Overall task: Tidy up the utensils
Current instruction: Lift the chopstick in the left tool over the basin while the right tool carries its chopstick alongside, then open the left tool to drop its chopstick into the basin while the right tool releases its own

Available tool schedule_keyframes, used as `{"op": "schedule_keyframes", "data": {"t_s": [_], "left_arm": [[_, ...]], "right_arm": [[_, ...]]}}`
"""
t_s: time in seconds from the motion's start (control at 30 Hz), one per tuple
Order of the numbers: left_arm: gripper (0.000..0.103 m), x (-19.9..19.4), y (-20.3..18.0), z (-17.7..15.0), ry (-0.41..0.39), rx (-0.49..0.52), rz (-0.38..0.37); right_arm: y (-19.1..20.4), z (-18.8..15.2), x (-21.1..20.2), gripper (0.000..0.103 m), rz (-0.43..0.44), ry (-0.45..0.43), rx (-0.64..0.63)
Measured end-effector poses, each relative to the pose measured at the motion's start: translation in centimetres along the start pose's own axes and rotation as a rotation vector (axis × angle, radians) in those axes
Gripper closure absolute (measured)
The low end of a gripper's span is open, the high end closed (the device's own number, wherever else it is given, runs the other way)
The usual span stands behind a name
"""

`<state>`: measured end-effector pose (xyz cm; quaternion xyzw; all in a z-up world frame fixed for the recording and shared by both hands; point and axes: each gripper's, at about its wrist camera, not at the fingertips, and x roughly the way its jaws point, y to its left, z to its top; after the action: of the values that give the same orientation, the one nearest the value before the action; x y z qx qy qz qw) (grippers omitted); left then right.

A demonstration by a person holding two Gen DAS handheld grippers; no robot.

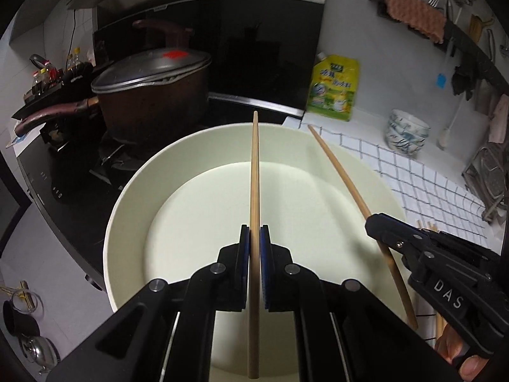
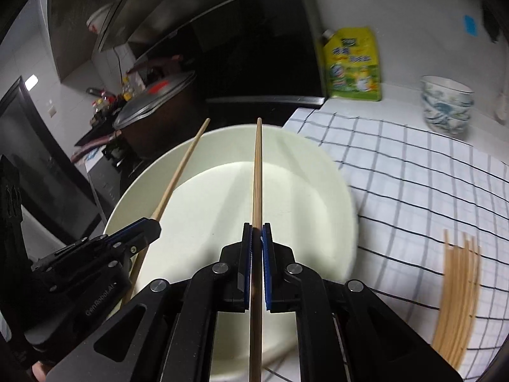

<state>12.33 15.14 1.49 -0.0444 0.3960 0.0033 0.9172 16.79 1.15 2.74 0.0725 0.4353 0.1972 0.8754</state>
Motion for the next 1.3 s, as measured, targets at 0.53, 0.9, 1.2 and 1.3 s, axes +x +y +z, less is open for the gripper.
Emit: {"op": "schedule_keyframes", "data": {"t_s": [0.53, 0.9, 1.2, 1.3], "left_arm": [[0.053, 1.9, 3.1, -1.0, 0.032, -0.062, 0.014], [0.034, -0.5, 3.4, -1.6, -0.002, -0.073, 0.025], [0.026, -2.6, 2.4, -3.3, -0.025, -0.058, 0.046], [0.023, -3.2, 1.8, -4.1, -0.024, -0.051, 0.038]], "right_arm": [[1.0, -0.4, 2.9, 0.078, -0.068, 0.053, -0.028], [1.3, -1.3, 0.4, 0.073, -0.077, 0.002, -0.029], [1.3, -2.9, -2.5, 0.064, -0.113, -0.051, -0.029], [0.9, -3.2, -3.8, 0.062, -0.139, -0.076, -0.026]]}}
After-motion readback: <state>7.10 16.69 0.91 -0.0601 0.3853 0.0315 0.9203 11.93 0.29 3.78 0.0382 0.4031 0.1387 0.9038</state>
